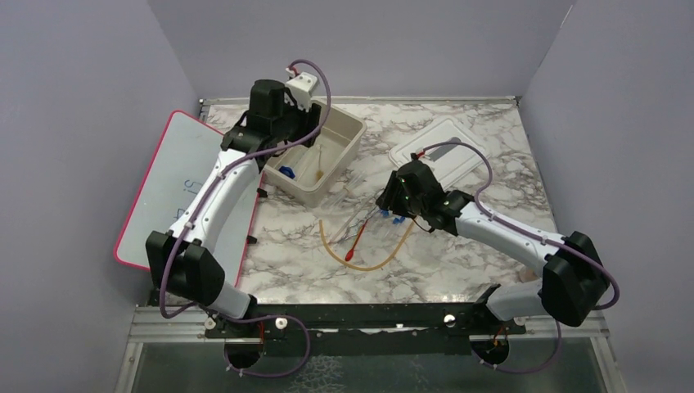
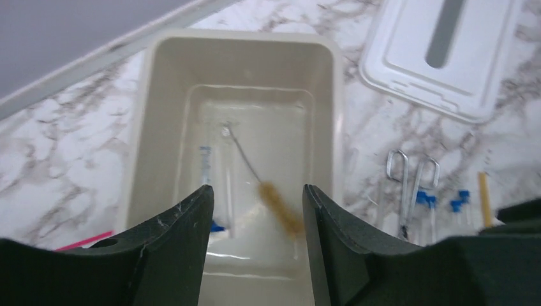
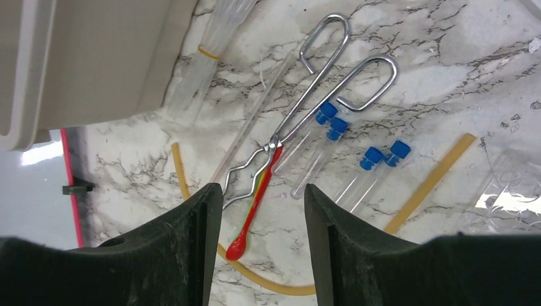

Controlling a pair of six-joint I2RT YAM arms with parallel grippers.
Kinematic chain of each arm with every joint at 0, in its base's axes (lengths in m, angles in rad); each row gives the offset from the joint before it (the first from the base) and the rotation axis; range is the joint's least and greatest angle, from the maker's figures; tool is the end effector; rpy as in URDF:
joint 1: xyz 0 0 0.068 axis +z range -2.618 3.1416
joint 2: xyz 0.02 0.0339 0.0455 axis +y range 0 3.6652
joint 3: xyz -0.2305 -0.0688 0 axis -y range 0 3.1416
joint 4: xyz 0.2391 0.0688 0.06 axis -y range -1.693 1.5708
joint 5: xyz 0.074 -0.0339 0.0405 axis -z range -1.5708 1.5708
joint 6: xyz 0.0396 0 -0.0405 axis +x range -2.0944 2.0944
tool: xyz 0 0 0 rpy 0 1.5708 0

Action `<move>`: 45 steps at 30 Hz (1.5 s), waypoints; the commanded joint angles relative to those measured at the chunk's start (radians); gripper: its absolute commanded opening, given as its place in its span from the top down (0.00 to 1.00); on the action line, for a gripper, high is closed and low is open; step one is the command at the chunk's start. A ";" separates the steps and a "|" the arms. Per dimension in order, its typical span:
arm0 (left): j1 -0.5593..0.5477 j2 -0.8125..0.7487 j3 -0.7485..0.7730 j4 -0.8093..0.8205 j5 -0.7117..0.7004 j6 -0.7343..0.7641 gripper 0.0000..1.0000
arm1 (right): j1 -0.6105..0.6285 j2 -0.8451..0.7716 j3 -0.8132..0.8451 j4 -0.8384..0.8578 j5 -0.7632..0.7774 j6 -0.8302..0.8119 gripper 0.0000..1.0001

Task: Organize the chemistry lab equipment

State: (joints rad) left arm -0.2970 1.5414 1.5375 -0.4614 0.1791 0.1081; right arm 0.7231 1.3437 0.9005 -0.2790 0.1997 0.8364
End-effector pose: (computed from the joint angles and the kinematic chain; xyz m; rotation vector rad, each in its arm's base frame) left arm 0.3360 -0.1102 0.3523 0.5206 1.9737 -0.3008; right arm 0.2260 0.1890 0.2152 0.2385 2.3333 0.5773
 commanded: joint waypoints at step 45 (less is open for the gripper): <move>-0.432 0.427 -0.205 -0.016 -0.165 -0.226 0.68 | -0.117 -0.161 -0.336 0.113 -0.120 0.136 0.58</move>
State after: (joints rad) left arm -0.7269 1.9358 1.3090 -0.4492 0.0441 -0.1299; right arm 0.6113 1.1896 0.5728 -0.1810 0.0811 0.9615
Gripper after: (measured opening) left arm 0.326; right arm 0.424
